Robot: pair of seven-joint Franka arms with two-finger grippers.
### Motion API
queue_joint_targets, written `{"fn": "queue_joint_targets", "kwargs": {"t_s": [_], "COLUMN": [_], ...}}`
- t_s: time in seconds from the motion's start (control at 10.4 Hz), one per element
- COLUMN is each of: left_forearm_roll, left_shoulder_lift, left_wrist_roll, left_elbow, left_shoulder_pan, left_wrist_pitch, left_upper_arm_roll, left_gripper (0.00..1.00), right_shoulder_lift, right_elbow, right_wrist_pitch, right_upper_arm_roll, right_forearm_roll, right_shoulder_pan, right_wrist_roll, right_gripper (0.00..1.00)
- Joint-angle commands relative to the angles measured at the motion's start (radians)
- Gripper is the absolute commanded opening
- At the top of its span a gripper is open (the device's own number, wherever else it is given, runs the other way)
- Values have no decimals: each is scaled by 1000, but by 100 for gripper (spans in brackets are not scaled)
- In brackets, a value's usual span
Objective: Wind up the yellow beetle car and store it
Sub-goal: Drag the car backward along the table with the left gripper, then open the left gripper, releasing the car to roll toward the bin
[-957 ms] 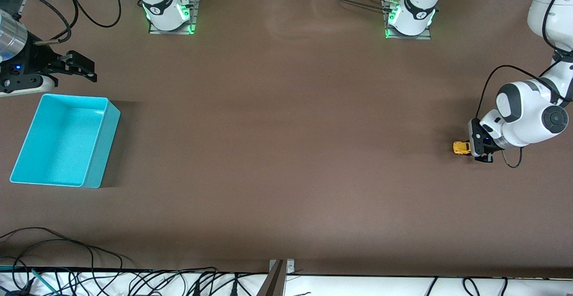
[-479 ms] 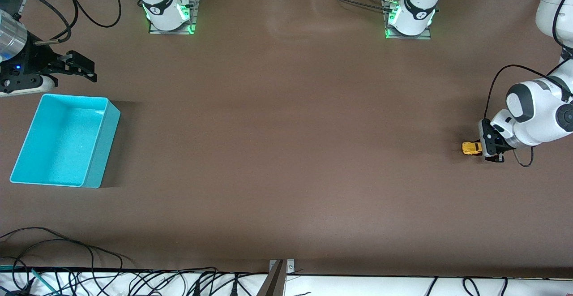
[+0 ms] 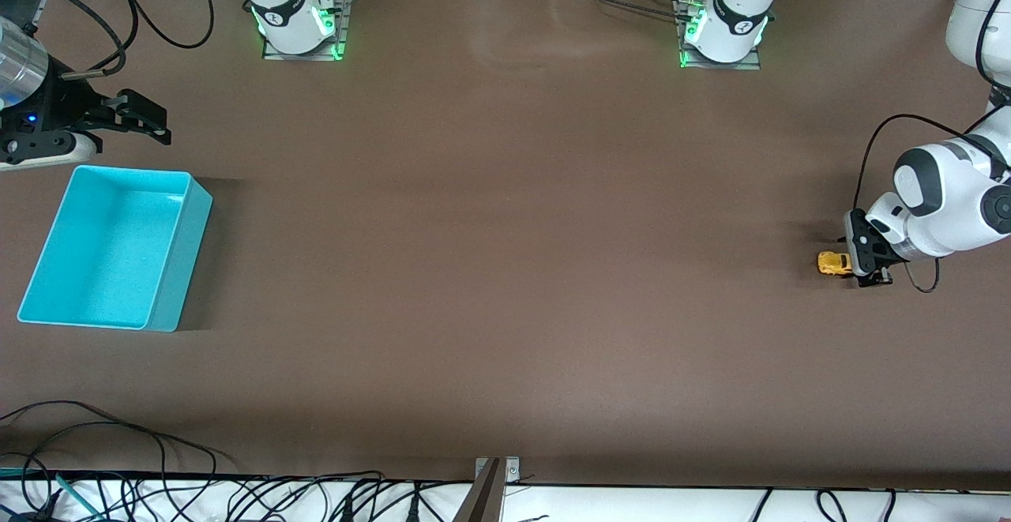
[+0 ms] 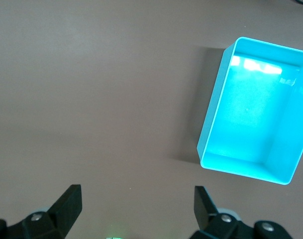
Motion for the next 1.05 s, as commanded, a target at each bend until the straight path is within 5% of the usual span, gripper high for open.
{"fn": "queue_joint_targets", "kwargs": {"t_s": [0.0, 0.48, 0.96], "left_forearm_roll": [-21, -21, -21], "left_shoulder_lift": [-41, -52, -115], "left_wrist_roll": [-30, -159, -372], "left_elbow": [94, 271, 334], "left_shoulder_pan": [-2, -8, -13], "left_wrist_pitch": [-209, -476, -635], "left_upper_arm_roll": [-39, -94, -169], "left_gripper": [100, 100, 100], "right_shoulder_lift": [-6, -6, -4], "right_elbow": [9, 9, 9], "right_wrist_pitch": [-3, -1, -3], "right_upper_arm_roll": [-3, -3, -3], "right_forearm_roll": [13, 15, 13], "right_shoulder_pan": [1, 1, 1], "right_wrist_roll": [-8, -8, -8], "right_gripper": [100, 100, 100]}}
